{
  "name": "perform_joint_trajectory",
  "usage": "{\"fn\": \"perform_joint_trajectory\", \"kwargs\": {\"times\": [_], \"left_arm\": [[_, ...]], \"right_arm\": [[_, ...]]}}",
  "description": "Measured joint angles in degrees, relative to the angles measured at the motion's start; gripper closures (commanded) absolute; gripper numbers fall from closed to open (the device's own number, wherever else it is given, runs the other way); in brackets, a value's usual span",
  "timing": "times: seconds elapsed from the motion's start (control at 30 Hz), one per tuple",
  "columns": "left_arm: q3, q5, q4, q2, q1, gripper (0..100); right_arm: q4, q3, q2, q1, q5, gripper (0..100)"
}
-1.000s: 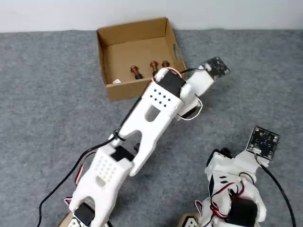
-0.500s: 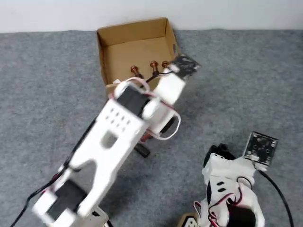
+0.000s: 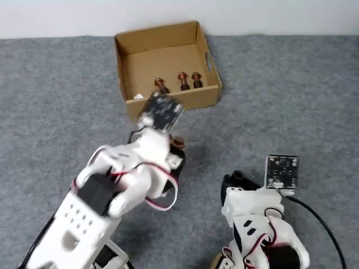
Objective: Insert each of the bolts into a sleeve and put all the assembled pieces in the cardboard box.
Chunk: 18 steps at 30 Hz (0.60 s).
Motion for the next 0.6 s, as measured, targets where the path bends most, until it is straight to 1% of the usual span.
{"fn": "perform_joint_trajectory", "kwargs": {"times": [0.23, 0.33, 0.43, 0.6], "left_arm": [[7.6, 5.9, -8.6, -15.2, -0.1, 100], [10.5, 6.9, -10.3, -20.7, -0.2, 100], [12.3, 9.1, -10.4, -25.4, -0.2, 100], [12.7, 12.5, -10.4, -32.7, -0.2, 100]], "right_arm": [[-0.5, -0.2, 0.0, -10.5, 0.0, 99.1], [-0.8, -0.2, 0.0, -14.6, 0.1, 99.1], [-2.9, -0.2, 0.0, -19.7, 3.2, 99.1], [-9.1, -0.2, 0.0, -24.4, 10.8, 99.1]]}}
